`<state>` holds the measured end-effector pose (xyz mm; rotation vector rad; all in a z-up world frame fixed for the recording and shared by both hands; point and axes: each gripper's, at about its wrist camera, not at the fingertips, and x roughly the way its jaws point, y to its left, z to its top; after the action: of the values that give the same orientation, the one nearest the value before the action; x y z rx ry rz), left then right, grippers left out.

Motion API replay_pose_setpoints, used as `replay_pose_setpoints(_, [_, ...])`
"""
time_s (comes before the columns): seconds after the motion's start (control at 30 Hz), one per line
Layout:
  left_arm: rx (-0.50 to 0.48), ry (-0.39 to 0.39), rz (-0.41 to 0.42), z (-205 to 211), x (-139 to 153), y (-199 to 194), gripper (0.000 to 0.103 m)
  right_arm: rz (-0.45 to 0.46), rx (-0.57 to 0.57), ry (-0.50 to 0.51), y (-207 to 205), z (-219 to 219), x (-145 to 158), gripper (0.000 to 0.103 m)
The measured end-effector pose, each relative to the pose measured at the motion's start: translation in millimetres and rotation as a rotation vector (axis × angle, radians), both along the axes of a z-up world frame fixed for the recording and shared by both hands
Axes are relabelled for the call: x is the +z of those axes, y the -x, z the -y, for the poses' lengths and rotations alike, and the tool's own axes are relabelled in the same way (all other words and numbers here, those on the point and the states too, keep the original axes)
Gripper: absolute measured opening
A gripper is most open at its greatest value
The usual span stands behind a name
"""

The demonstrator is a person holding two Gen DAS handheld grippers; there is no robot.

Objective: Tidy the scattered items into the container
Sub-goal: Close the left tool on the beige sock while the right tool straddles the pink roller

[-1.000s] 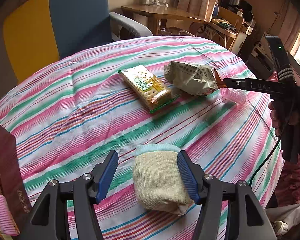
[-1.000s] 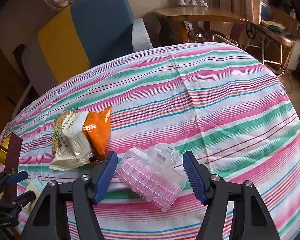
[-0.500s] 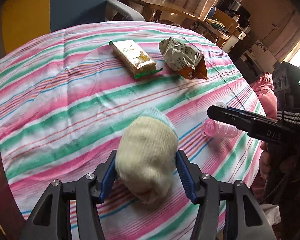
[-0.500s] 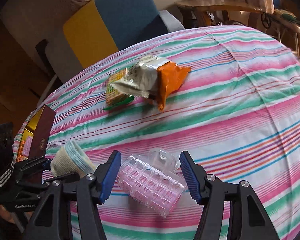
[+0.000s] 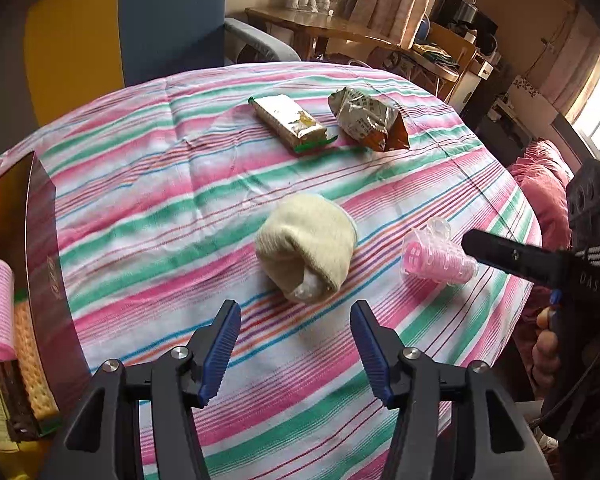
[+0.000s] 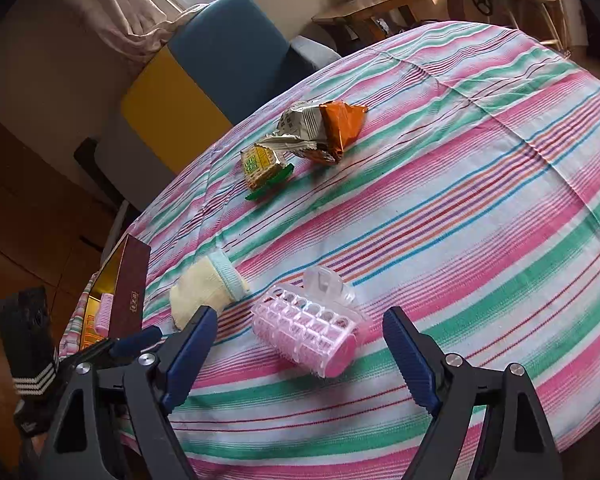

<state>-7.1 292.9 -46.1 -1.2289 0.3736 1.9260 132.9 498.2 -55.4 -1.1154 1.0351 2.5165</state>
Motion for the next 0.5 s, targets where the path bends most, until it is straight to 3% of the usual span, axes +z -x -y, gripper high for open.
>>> replay_pose_setpoints(0.23, [-0.071, 0.055, -0.060, -28, 8, 10, 0.059, 0.053, 0.008, -0.092, -13, 2, -7, 0.086])
replay_pose_setpoints(0.5, [-0.173, 0.140, -0.091, -59, -11, 18, 0.063, 0.033, 0.021, -0.124, -12, 4, -11, 0.094])
